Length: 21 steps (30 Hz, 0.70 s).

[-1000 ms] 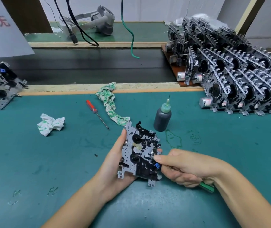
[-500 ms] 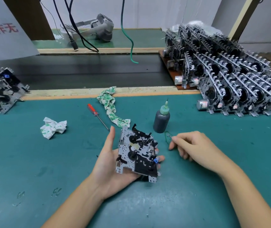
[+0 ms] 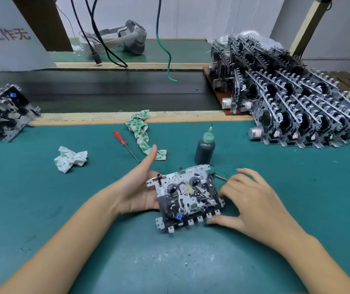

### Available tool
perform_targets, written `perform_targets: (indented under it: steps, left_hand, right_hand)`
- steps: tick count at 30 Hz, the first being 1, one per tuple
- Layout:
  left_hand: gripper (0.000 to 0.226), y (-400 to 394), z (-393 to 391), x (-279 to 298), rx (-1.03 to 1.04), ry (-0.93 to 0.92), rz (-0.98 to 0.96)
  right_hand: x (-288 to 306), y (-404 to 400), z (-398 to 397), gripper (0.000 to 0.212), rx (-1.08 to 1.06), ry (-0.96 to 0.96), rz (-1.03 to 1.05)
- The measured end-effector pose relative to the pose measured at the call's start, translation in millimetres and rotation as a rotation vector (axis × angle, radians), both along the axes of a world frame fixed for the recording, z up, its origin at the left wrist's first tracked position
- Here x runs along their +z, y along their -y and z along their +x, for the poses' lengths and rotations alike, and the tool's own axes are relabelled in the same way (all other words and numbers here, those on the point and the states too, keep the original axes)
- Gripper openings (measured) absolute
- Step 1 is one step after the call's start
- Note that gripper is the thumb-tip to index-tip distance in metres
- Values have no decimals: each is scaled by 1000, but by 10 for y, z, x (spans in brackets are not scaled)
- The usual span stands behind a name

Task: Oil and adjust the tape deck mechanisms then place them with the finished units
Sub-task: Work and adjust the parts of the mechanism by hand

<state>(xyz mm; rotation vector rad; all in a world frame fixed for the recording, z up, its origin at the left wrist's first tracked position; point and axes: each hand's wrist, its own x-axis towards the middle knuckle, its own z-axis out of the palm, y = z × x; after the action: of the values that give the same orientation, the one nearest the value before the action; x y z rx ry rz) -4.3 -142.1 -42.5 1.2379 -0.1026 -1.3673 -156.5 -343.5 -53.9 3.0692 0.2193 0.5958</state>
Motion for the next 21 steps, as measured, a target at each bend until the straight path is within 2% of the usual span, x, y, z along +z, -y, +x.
perform_targets:
  steps: [1,2,5,6,7,10,14,18,21]
  left_hand:
    - [91,-26,-9,4,38,72,8]
    - [89,-53,-54,24,90,249,65]
    - [76,-209,-308,55,182,1176,490]
    - [77,-255,-415,50,104,1372,619]
    - [79,-284,-523,31,-4,1482,712]
    - [76,-253,-741,-55,-214,1590,868]
    - [70,-191,-755,-93,-72,1682,868]
    - [63,-164,-715,-178,61,1779,710]
    - [60,-175,-670,-234,132,1778,625]
  right_hand:
    - [-24,-5,-22,59,-25,15,12]
    - [-59,-14,-40,60,-46,27,23]
    - [-133,-70,-60,60,-93,23,56]
    - [-145,-87,-49,60,-99,26,56]
    - [-144,-102,-35,59,-102,25,60]
    - [-148,-152,-18,55,-103,22,64]
    - [-185,-165,-41,52,-121,41,47]
    - [-230,-168,-26,51,-99,59,101]
    - [-263,-159,-60,54,-49,44,152]
